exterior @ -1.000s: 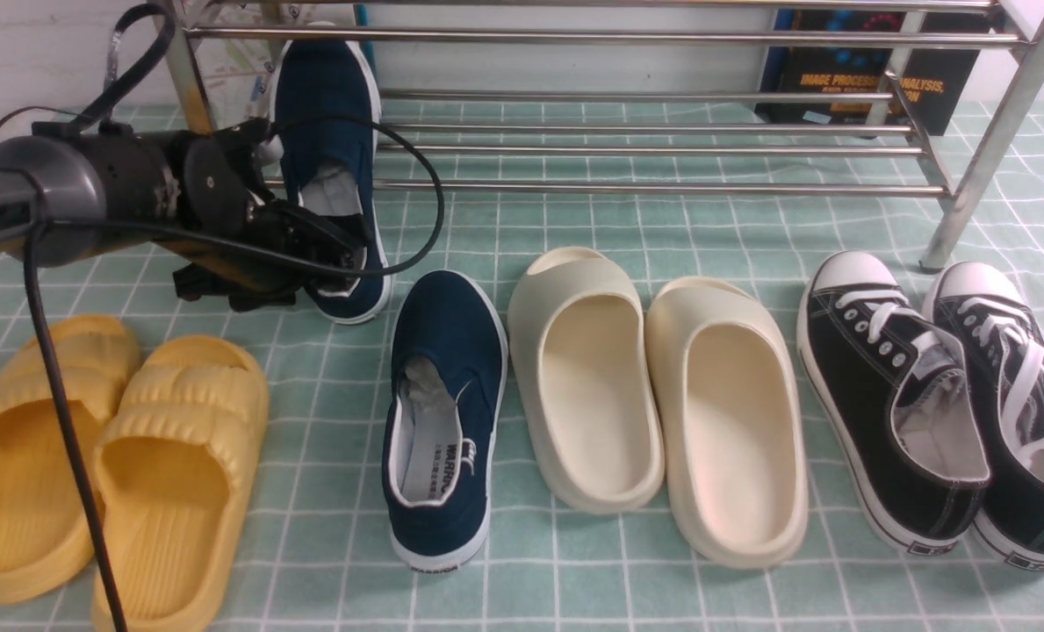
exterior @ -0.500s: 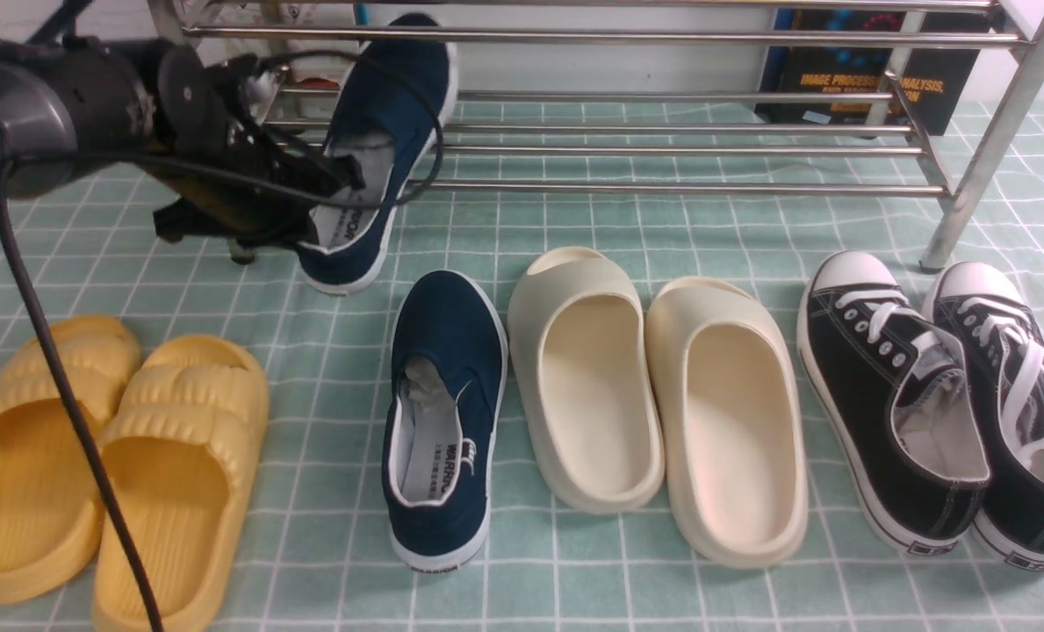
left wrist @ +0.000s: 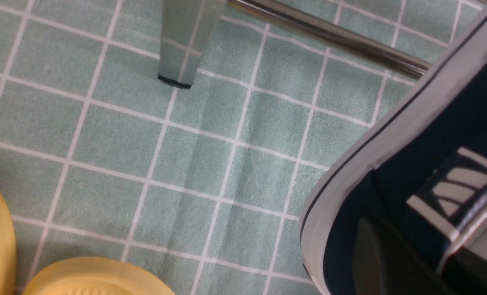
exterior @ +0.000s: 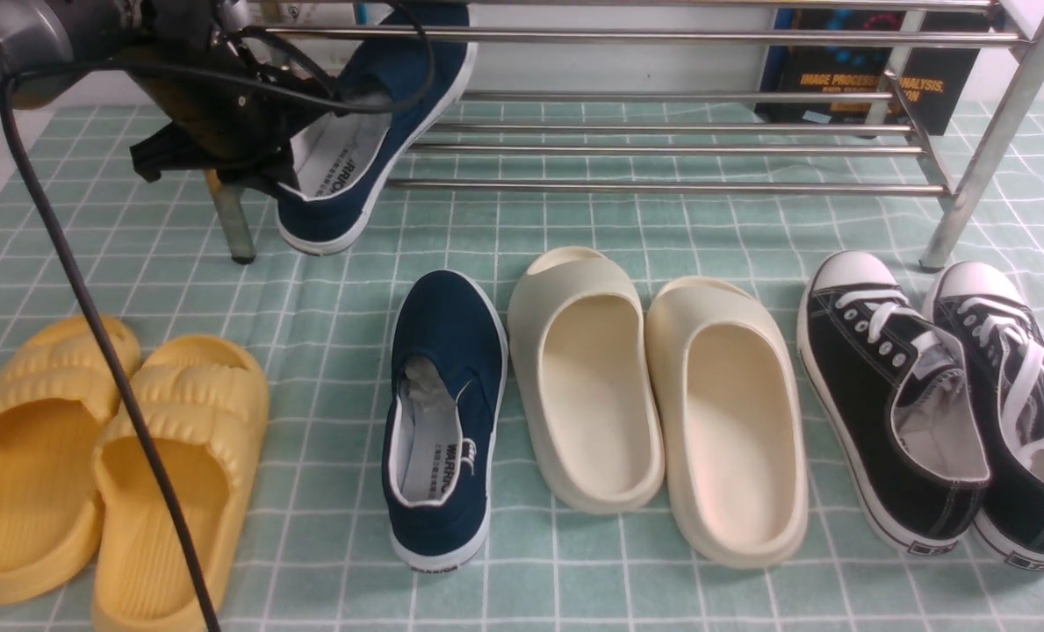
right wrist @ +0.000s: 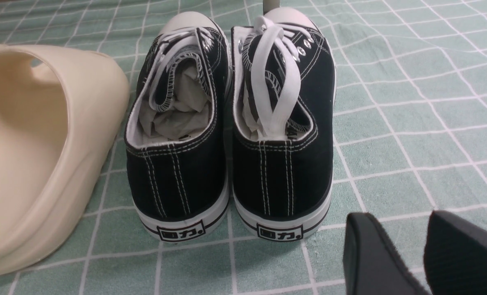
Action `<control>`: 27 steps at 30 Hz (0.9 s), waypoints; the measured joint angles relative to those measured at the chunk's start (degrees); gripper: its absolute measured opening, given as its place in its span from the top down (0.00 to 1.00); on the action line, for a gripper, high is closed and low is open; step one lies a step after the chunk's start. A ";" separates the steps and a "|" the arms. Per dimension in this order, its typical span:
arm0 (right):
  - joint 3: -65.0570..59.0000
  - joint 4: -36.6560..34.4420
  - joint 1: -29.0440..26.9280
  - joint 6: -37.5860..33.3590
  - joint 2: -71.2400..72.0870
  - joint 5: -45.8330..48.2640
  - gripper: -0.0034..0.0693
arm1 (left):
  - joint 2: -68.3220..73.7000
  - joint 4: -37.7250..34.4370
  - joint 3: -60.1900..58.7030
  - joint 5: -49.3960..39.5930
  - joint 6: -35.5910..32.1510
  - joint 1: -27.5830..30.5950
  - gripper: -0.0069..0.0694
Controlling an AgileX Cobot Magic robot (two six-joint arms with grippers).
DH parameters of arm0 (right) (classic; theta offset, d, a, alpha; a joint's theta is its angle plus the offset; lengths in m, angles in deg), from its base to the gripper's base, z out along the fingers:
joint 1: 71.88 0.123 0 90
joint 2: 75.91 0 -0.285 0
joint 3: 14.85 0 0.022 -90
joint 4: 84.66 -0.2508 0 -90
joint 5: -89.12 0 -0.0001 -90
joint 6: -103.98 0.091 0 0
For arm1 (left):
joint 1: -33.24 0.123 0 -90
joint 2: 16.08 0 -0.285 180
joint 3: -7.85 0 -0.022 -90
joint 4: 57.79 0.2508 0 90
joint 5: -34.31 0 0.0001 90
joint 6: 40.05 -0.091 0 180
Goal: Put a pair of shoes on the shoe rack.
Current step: Use the left arm to put a shoe into the shoe rack
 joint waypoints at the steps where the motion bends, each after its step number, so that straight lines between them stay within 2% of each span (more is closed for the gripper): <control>1: 0.00 0.00 0.00 0.00 0.00 0.00 0.62 | 0.02 0.00 0.00 -0.96 0.56 0.00 0.90; 9: 0.00 0.00 0.00 0.00 0.00 0.00 0.62 | 0.13 1.95 0.06 -7.09 1.82 0.05 0.90; 21: 0.00 0.00 0.00 0.00 0.00 0.00 0.62 | 1.53 4.15 4.08 -5.77 8.62 0.05 0.90; 27: 0.00 0.00 0.00 0.00 0.00 0.00 0.62 | 3.89 4.35 4.38 -6.41 9.94 0.05 0.90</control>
